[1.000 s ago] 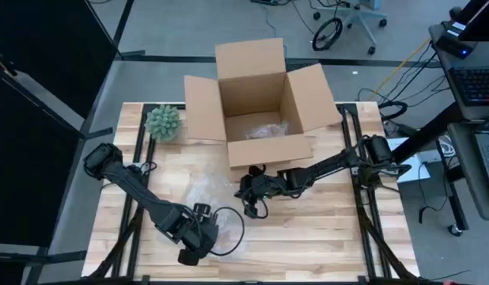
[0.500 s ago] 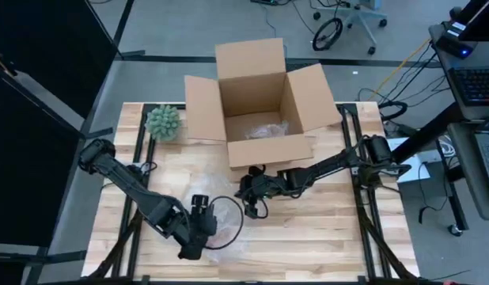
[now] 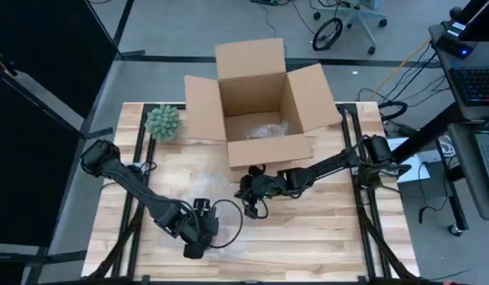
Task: Wrap mug
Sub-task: Wrap the pink mug with bubble wrap
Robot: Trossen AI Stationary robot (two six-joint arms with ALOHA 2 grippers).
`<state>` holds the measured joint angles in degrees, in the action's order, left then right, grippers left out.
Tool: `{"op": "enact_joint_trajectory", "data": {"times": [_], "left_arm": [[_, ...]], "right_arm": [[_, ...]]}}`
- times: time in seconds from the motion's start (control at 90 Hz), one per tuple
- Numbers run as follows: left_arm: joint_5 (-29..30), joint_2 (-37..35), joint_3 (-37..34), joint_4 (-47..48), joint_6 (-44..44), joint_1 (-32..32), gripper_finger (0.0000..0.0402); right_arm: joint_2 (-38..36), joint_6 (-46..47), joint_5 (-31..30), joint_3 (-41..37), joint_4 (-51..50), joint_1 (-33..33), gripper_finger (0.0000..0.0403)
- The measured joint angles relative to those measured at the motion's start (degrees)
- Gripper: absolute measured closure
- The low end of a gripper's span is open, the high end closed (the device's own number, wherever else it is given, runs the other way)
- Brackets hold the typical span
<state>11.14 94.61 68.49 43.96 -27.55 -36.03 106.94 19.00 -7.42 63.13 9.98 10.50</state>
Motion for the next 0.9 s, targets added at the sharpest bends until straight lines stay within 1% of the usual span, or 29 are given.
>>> {"op": "enact_joint_trajectory", "data": {"times": [0.156,0.267,0.422,0.533,0.689,0.822,0.9], "left_arm": [[-0.1,0.4,-3.8,-4.9,1.4,0.8,0.0215],[-1.1,1.6,-6.5,-10.2,1.5,1.6,0.0215],[-1.5,5.2,-7.4,-14.3,2.6,2.5,0.0215],[-2.4,6.8,-7.4,-15.1,2.8,3.0,0.0215],[-2.3,6.1,-7.5,-16.0,2.3,3.0,0.0215],[-0.8,4.9,-7.6,-17.0,2.0,2.4,0.0215],[-0.8,4.6,-7.6,-17.0,1.9,2.5,0.0215]], "right_arm": [[0.0,0.0,0.0,0.0,0.0,0.0,0.0403],[0.0,0.0,0.0,0.0,0.0,0.0,0.0403],[0.0,-0.2,0.0,0.0,-0.1,0.0,0.0403],[0.0,-0.3,0.1,0.0,-0.1,0.0,0.0403],[0.0,-0.3,0.0,0.0,0.7,0.5,0.0403],[0.0,-2.4,0.1,0.0,5.5,1.4,0.0403],[0.0,-3.7,1.7,0.0,9.4,2.3,0.0403]]}}
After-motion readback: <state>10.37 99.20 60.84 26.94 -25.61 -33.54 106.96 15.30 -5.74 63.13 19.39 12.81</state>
